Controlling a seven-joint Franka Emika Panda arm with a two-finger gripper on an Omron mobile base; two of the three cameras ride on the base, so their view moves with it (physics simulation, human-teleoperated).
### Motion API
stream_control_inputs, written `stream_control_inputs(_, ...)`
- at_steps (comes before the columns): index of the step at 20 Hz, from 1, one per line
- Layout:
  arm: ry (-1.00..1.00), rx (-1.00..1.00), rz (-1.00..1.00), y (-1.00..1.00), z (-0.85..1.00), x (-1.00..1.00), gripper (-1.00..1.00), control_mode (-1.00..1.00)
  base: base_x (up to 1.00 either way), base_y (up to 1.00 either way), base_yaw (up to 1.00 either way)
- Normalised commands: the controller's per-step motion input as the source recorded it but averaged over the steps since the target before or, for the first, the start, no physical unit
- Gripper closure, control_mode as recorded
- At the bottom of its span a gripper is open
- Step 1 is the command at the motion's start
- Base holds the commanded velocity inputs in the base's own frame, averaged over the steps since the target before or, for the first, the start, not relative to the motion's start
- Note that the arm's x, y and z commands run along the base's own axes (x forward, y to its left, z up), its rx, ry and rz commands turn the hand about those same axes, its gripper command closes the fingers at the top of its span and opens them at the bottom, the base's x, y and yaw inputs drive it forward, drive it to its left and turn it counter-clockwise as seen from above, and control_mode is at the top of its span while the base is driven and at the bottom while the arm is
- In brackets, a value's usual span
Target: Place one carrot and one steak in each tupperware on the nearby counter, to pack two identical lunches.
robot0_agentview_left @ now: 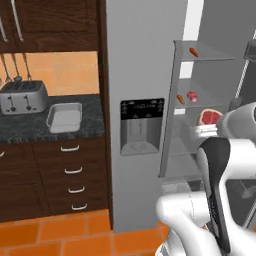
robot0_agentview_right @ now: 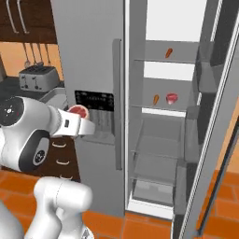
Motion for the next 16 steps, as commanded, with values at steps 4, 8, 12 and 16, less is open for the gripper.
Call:
stream_control_inputs(4, 0.0, 0.0, 0.0, 0.0, 0.0, 0.0, 1.0, 1.0, -0.37, 0.99, 0.16)
stream_control_inputs(8, 0.0, 0.0, 0.0, 0.0, 0.0, 0.0, 1.0, 1.0, -0.61, 1.0, 0.28)
stream_control_inputs(12, 0.0, 0.0, 0.0, 0.0, 0.0, 0.0, 1.0, 1.0, -0.25, 1.0, 0.41)
stream_control_inputs(16, 0.0, 0.0, 0.0, 0.0, 0.0, 0.0, 1.0, 1.0, 0.34, 0.98, 0.3)
